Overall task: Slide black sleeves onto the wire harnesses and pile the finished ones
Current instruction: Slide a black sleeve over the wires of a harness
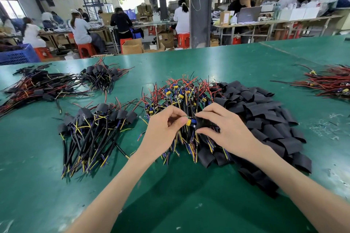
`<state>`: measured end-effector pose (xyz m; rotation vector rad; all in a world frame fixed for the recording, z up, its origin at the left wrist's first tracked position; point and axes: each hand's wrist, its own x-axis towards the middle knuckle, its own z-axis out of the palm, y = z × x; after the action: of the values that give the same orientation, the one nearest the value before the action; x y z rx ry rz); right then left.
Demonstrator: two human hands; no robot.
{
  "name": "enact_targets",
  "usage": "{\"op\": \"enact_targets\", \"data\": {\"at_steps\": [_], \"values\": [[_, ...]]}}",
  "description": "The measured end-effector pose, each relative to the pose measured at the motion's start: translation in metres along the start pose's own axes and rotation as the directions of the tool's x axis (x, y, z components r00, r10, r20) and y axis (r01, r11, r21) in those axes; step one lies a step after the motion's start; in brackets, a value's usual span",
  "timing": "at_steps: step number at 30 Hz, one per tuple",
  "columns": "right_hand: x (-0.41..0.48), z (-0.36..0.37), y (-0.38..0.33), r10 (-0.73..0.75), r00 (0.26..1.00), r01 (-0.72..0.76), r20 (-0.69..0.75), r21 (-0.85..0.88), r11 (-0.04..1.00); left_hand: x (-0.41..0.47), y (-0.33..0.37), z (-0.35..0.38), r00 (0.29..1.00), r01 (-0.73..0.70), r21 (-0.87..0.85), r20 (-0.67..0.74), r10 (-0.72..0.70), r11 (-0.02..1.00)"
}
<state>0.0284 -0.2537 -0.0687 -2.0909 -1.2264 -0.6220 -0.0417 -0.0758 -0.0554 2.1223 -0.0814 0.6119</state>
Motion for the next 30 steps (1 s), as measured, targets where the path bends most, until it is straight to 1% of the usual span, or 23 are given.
{"op": "enact_targets", "data": {"at_steps": [3,6,10,14,16,19,26,30], "values": [[0.000,0.002,-0.003,-0.020,0.999,0.018,-0.026,-0.082,0.996,-0.001,0.001,0.003,0.998,0.022,-0.006,-0.051,-0.023,1.000],[0.000,0.006,-0.005,-0.027,0.999,0.024,-0.023,-0.128,0.992,-0.003,0.002,0.006,0.997,0.029,-0.034,-0.071,-0.032,0.999],[-0.001,0.005,-0.003,-0.001,1.000,0.000,-0.026,-0.052,0.999,-0.001,0.002,0.003,0.999,0.031,-0.065,-0.009,-0.032,0.997],[0.002,-0.002,0.007,-0.028,0.997,0.025,0.065,0.041,0.999,-0.001,0.004,0.001,0.997,0.023,-0.077,0.070,-0.018,0.997],[0.004,-0.006,0.010,-0.041,0.993,0.035,0.113,0.059,0.998,-0.003,0.006,0.002,0.996,0.014,-0.087,0.084,-0.007,0.996],[0.003,-0.006,0.010,-0.046,0.990,0.038,0.134,0.064,0.997,-0.004,0.007,0.004,0.997,0.019,-0.082,0.076,-0.013,0.996],[-0.002,0.002,0.000,-0.099,0.989,0.106,0.113,-0.050,0.993,-0.004,0.004,0.009,0.991,0.132,-0.078,0.027,-0.130,0.988],[-0.002,0.002,-0.001,-0.084,0.992,0.092,0.099,-0.088,0.992,-0.004,0.003,0.009,0.994,0.108,-0.031,-0.013,-0.108,0.994]]}}
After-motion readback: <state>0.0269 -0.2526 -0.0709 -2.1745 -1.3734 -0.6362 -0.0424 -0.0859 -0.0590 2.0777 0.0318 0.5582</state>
